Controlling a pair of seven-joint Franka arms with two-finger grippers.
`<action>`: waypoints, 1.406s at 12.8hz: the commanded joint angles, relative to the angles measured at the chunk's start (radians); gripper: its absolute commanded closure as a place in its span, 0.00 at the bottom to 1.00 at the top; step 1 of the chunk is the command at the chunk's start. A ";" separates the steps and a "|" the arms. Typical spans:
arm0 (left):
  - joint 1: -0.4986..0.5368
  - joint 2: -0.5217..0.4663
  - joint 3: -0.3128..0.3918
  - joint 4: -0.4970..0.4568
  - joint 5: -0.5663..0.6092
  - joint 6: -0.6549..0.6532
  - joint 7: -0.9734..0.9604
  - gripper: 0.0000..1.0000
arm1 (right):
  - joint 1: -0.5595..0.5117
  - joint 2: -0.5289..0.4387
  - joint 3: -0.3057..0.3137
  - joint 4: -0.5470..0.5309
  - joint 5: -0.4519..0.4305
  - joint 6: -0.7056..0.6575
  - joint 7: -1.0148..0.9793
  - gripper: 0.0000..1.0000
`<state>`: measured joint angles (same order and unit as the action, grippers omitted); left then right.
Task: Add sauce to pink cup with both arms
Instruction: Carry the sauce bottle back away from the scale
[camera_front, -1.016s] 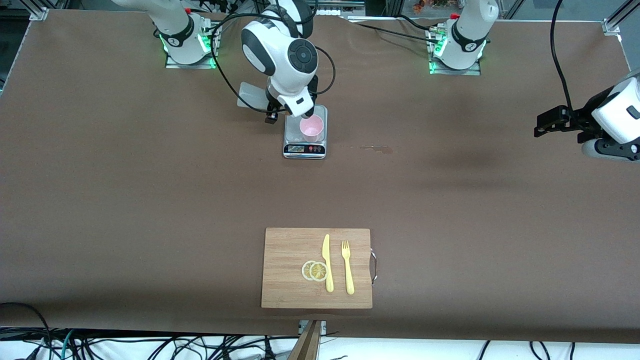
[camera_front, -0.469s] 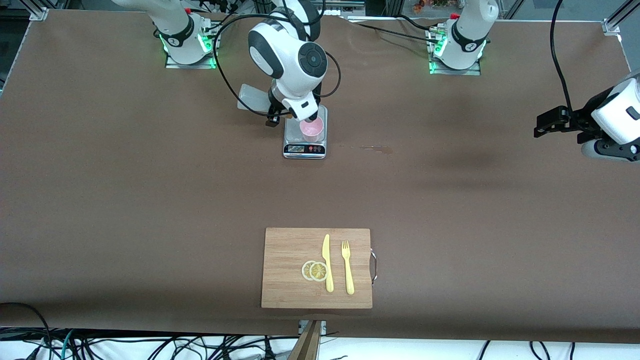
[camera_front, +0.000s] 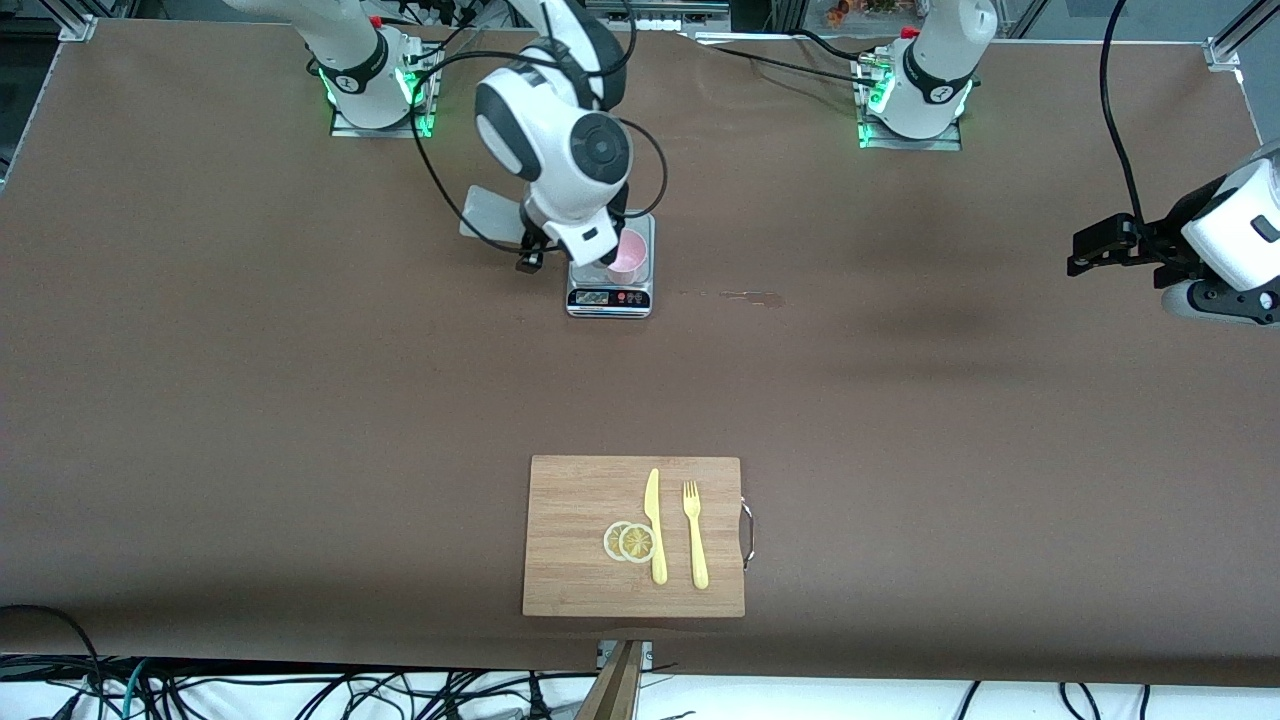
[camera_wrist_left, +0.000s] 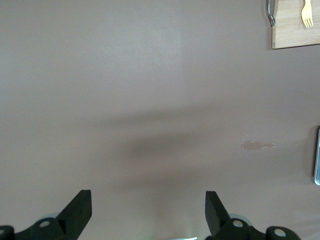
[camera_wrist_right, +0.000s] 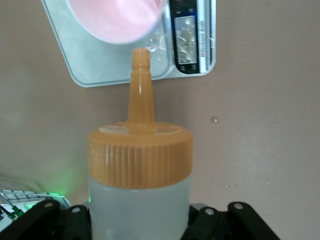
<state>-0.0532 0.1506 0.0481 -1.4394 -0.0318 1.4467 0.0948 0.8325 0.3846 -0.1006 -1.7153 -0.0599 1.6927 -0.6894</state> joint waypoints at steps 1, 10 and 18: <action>0.004 0.013 -0.002 0.033 0.010 -0.017 0.023 0.00 | -0.142 -0.065 0.013 -0.001 0.127 -0.025 -0.186 1.00; 0.003 0.013 -0.002 0.033 0.010 -0.017 0.022 0.00 | -0.695 0.031 0.015 -0.086 0.812 -0.121 -1.265 0.97; 0.004 0.013 -0.002 0.033 0.010 -0.017 0.023 0.00 | -0.855 0.404 0.012 -0.075 1.112 -0.317 -1.780 0.82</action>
<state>-0.0532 0.1524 0.0483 -1.4359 -0.0318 1.4467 0.0949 -0.0061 0.7576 -0.1043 -1.8179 1.0139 1.4321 -2.4401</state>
